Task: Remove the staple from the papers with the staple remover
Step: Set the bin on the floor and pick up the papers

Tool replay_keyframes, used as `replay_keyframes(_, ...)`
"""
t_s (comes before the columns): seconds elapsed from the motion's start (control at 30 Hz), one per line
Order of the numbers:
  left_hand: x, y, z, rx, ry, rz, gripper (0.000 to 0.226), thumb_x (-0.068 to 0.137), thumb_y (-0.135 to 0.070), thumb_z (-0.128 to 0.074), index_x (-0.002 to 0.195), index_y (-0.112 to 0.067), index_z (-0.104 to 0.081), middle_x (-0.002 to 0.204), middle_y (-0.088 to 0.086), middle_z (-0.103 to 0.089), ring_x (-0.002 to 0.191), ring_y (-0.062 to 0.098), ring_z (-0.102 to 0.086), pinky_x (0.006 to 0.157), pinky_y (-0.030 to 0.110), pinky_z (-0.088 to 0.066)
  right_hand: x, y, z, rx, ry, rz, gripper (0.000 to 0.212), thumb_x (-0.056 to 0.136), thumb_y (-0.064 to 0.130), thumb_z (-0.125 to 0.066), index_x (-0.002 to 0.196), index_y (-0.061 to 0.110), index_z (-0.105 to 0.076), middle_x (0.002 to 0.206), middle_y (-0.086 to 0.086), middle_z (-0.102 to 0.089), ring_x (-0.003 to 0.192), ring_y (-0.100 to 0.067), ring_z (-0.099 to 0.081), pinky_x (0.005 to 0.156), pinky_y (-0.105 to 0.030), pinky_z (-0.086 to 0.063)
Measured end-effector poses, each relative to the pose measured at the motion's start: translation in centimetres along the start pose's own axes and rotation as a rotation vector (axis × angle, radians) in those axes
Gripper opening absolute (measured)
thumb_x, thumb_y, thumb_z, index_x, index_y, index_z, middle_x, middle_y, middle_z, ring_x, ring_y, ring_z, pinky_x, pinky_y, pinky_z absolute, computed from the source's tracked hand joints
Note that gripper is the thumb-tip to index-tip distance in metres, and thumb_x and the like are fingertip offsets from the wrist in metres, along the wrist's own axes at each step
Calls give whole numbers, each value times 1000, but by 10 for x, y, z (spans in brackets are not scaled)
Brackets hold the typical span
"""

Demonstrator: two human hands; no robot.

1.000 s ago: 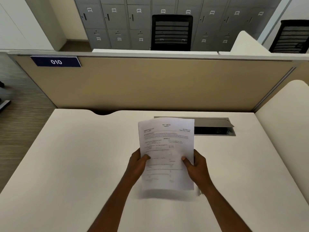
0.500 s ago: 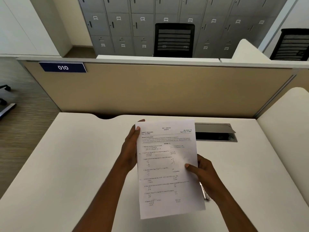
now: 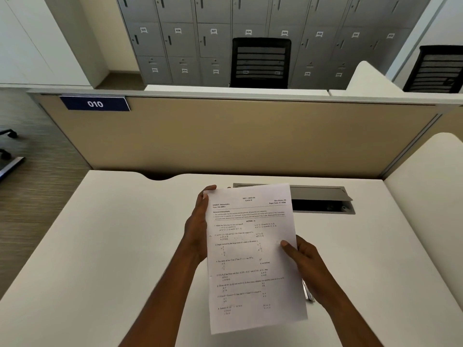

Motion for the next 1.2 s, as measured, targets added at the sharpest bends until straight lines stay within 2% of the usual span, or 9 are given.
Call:
replay_keyframes(0.23, 0, 2, 3, 37, -14, -5, 32, 104, -46, -48, 132, -36, -61, 129, 18, -67, 103, 34, -67, 86, 50, -57, -1, 4, 3, -1, 1, -22, 27, 103, 27, -48, 118, 18, -69, 110, -1, -76, 99, -21, -73, 77, -28, -58)
replay_keyframes(0.33, -1, -1, 3, 105, 3, -39, 30, 104, -43, -49, 133, -43, -59, 130, 18, -67, 108, 33, -66, 98, 62, -49, -1, 5, 3, 3, -2, -19, 27, 103, 26, -49, 116, 14, -69, 109, -3, -76, 99, -23, -73, 78, -30, -58)
replay_keyframes(0.47, -1, -1, 5, 179, -32, -70, 25, 105, -42, -49, 127, -45, -61, 118, 11, -73, 100, 31, -68, 97, 67, -48, 0, 4, 2, 7, -3, -12, 27, 103, 26, -48, 117, 14, -68, 110, -3, -76, 100, -24, -73, 82, -35, -59)
replay_keyframes(0.6, -1, -4, 2, 219, -59, -87, 23, 106, -45, -45, 120, -45, -63, 110, 7, -74, 95, 31, -68, 94, 63, -52, 0, 2, 4, -3, -45, -1, 26, 103, 27, -48, 115, 15, -69, 107, -2, -77, 96, -24, -74, 78, -33, -59)
replay_keyframes(0.67, -1, -5, 0, 230, -58, -90, 24, 106, -45, -44, 119, -46, -64, 110, 8, -73, 93, 28, -67, 88, 54, -55, 1, 2, 5, -14, -71, 13, 26, 103, 27, -49, 113, 15, -69, 104, -1, -77, 93, -22, -74, 74, -29, -58)
replay_keyframes(0.8, 0, -6, -3, 301, -46, -114, 26, 106, -44, -46, 126, -52, -60, 113, 1, -76, 93, 19, -73, 81, 44, -60, 1, 3, 9, -30, -128, 46, 23, 102, 29, -51, 109, 17, -70, 100, 1, -77, 88, -20, -74, 69, -26, -58)
replay_keyframes(0.87, -4, -2, -2, 317, -18, -86, 25, 105, -35, -51, 125, -43, -63, 113, -5, -77, 100, 17, -75, 83, 42, -63, 3, 3, 12, -23, -165, 66, 23, 102, 29, -52, 109, 17, -70, 99, 0, -77, 87, -22, -74, 70, -29, -58)
replay_keyframes(1.0, -13, 19, 10, 484, 36, -29, 25, 103, -25, -55, 125, -26, -68, 117, -2, -76, 107, 26, -73, 89, 50, -61, 6, 2, 17, -18, -234, 132, 23, 102, 28, -51, 103, 16, -70, 95, -3, -76, 86, -23, -73, 72, -34, -60)
replay_keyframes(1.2, -19, 22, 13, 526, -30, -148, 24, 106, -21, -52, 124, -21, -68, 114, -3, -77, 105, 17, -73, 83, 30, -61, 14, -1, 16, -65, -218, 213, 20, 101, 23, -55, 102, 15, -73, 99, -2, -77, 94, -22, -73, 83, -42, -60)
Point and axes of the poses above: each hand's wrist, its own x-axis towards the middle knuckle, its own z-axis out of the back of the hand, y = z × x, the point moved 8 cm from there along x, towards the middle knuckle
